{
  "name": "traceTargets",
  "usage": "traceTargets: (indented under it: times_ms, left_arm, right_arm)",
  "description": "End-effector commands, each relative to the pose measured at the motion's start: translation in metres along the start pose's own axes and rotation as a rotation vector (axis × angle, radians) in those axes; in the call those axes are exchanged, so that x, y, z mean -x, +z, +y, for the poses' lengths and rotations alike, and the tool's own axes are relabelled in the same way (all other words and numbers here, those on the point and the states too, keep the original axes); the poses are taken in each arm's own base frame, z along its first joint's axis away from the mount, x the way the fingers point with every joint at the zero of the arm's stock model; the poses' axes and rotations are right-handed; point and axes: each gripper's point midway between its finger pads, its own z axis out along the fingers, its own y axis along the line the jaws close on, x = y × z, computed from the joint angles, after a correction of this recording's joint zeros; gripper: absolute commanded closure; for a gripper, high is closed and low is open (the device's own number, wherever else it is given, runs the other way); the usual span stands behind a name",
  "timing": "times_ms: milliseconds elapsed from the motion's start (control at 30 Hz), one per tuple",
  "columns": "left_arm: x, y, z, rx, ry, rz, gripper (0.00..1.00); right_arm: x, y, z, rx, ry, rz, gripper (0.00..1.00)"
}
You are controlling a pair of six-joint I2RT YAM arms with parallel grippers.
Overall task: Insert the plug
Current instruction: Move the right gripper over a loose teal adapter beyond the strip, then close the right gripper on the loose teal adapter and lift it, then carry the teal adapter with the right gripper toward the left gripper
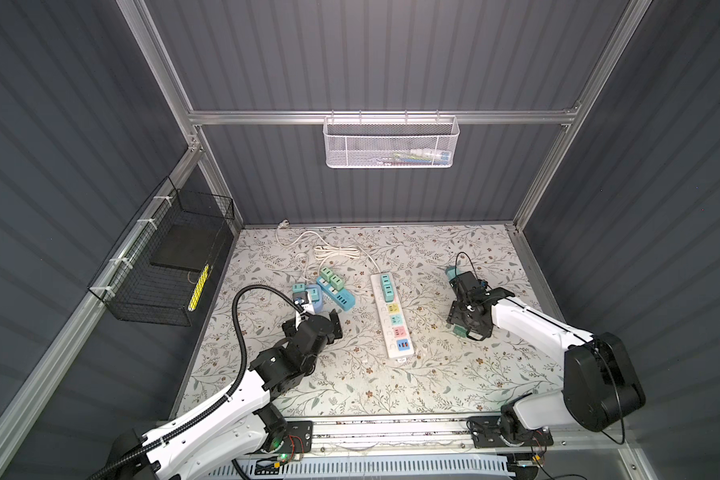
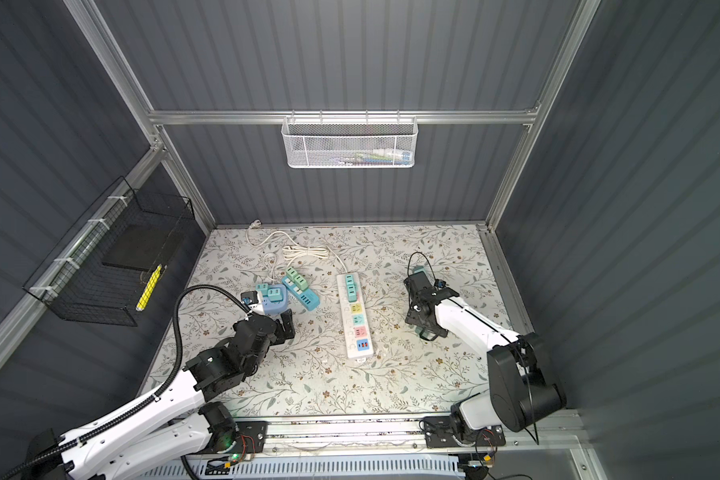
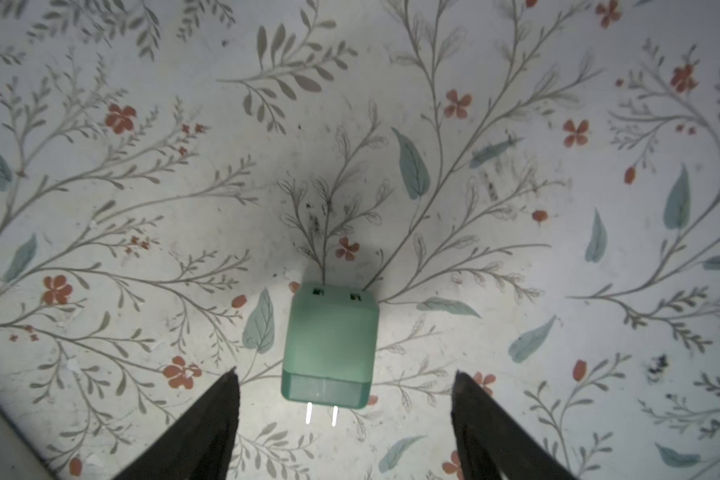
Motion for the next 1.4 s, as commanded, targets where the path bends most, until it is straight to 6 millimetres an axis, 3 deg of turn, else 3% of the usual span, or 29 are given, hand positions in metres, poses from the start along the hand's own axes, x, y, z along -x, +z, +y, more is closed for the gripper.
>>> traceTargets:
  times_ms: [0, 467, 800, 1100, 1233, 1300, 1367]
  left_arm:
    - [0.013, -0.003, -0.012, -0.037, 0.002, -0.009, 0.00]
    - [0.013, -0.004, -0.012, -0.031, 0.003, 0.012, 0.00]
    - [0.017, -0.007, -0.006, -0.006, 0.020, -0.001, 0.00]
    - [0.025, -0.008, -0.007, 0.002, 0.037, -0.021, 0.00]
    - [0.030, -0.011, -0.003, 0.019, 0.030, -0.042, 0.00]
    - [0.032, -0.014, 0.003, 0.037, 0.022, -0.057, 0.00]
    - [0.033, -0.016, 0.011, 0.060, 0.004, -0.070, 0.00]
  right_arm:
    - [-0.011, 0.008, -0.001, 0.022, 0.069, 0.056, 0.23]
    - [-0.017, 0.037, 0.009, 0.113, 0.062, 0.101, 0.50]
    - [-0.014, 0.034, 0.011, 0.139, 0.032, 0.081, 0.63]
    - [-0.007, 0.014, 0.022, 0.124, -0.058, 0.025, 0.65]
    - [-0.008, -0.009, 0.044, 0.129, -0.134, -0.018, 0.65]
    - [-0.013, -0.028, 0.069, 0.169, -0.170, -0.035, 0.65]
    - [-0.025, -0.047, 0.105, 0.221, -0.231, -0.056, 0.65]
